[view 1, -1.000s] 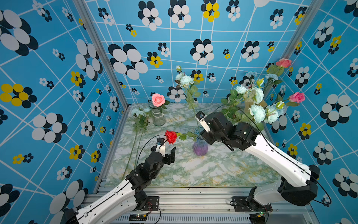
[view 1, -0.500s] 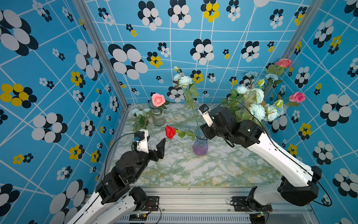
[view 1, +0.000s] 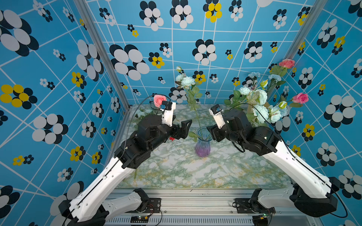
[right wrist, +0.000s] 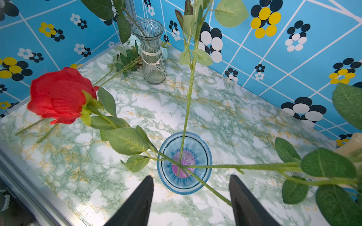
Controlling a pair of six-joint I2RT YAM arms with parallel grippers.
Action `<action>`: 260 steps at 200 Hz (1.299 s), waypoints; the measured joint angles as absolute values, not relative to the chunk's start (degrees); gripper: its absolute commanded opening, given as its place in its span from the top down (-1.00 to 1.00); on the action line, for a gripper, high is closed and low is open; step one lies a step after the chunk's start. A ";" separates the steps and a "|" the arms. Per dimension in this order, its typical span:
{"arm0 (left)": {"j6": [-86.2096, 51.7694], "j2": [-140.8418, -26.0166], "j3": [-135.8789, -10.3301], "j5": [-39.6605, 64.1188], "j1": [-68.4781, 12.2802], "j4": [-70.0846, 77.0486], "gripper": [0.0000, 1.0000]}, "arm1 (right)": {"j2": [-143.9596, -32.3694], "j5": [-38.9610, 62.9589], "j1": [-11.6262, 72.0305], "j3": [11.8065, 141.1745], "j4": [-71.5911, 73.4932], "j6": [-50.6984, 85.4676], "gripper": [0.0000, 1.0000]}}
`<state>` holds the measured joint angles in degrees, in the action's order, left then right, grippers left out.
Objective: Pick out blue flowers from the vase
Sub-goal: Pick up the flower from the vase.
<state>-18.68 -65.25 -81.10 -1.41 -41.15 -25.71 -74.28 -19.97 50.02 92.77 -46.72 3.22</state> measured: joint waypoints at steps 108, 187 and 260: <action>-26.65 -83.31 -88.66 14.83 -30.87 -20.49 -0.47 | -67.11 -17.04 49.28 80.12 -37.82 8.25 -0.41; -27.00 -88.25 -89.32 15.35 -29.10 -21.34 -0.34 | -64.93 -16.99 48.51 78.30 -35.18 8.43 -0.38; -27.22 -94.04 -91.24 18.46 -29.34 -20.08 0.01 | -64.27 -16.32 48.21 77.12 -33.63 8.69 -0.35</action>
<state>-27.22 -94.04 -91.24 18.46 -29.34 -20.08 -64.27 -16.32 48.21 77.12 -33.63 8.69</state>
